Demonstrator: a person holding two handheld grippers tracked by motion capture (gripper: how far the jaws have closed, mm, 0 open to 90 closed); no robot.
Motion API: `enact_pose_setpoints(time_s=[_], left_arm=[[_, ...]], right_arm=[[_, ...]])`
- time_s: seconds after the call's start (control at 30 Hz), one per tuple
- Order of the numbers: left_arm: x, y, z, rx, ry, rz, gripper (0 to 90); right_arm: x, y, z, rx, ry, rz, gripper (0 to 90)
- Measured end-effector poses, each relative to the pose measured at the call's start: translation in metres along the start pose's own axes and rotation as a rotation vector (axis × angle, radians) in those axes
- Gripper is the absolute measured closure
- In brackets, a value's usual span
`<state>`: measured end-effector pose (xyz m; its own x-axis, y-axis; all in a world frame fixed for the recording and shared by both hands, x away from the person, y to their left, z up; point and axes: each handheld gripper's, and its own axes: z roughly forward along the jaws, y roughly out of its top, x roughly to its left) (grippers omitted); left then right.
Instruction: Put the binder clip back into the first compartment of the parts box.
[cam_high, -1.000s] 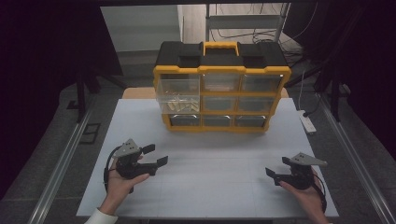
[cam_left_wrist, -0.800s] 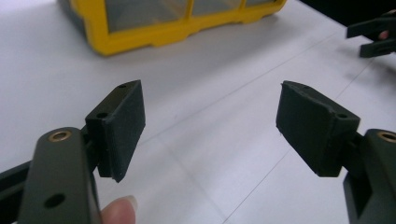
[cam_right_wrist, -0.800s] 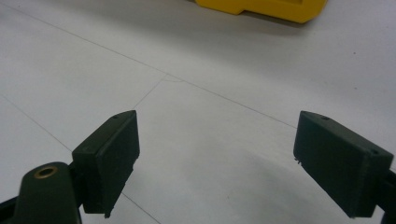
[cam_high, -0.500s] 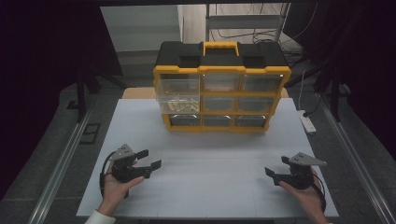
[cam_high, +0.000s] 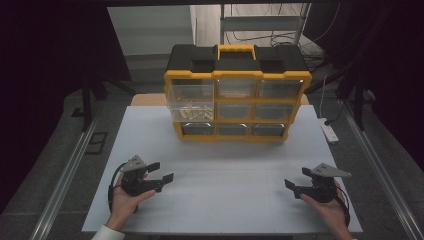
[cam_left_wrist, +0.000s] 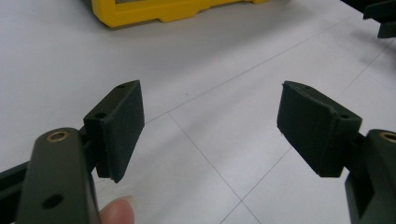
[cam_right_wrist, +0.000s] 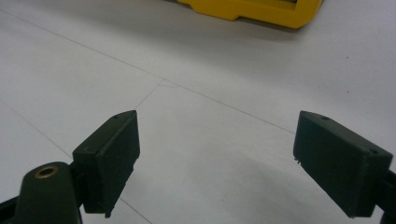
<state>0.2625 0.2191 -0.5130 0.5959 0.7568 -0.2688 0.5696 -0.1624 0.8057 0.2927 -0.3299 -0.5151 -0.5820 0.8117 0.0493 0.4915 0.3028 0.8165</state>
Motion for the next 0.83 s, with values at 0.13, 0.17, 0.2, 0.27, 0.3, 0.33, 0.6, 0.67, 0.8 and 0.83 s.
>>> enact_pose_setpoints(time_s=[0.13,0.17,0.2,0.27,0.3,0.33,0.6,0.67,0.8,0.83], left_arm=[[0.0007,-0.0048,-0.0027,0.000,0.008,0.000,24.7],[0.0014,-0.0057,-0.0027,-0.001,0.010,-0.004,24.7],[0.0017,-0.0063,-0.0027,0.001,0.013,-0.004,24.7],[0.0015,-0.0066,-0.0020,0.005,0.014,-0.001,24.7],[0.0013,-0.0065,-0.0012,0.006,0.013,0.003,24.7],[0.0013,-0.0065,-0.0012,0.006,0.013,0.003,24.6],[-0.0002,-0.0060,0.0031,0.020,0.008,0.017,24.4],[-0.0004,-0.0058,0.0032,0.019,0.008,0.019,24.4],[-0.0008,-0.0051,0.0039,0.018,0.008,0.015,24.4],[-0.0007,-0.0047,0.0040,0.017,0.008,0.013,24.4]], right_arm=[[0.0010,0.0037,0.0007,-0.014,0.000,-0.004,14.5],[0.0016,0.0044,0.0017,-0.013,0.000,-0.009,14.5],[0.0020,0.0046,0.0022,-0.012,0.003,-0.015,14.5],[0.0027,0.0048,0.0023,-0.015,0.005,-0.020,14.5],[0.0028,0.0048,0.0018,-0.017,0.005,-0.020,14.5],[0.0028,0.0047,0.0013,-0.018,0.005,-0.019,14.5],[0.0030,0.0043,0.0009,-0.023,0.016,-0.025,14.4],[0.0030,0.0043,0.0009,-0.023,0.017,-0.028,14.4],[0.0030,0.0042,0.0004,-0.026,0.023,-0.025,14.3],[0.0030,0.0042,0.0003,-0.027,0.024,-0.024,14.3]])
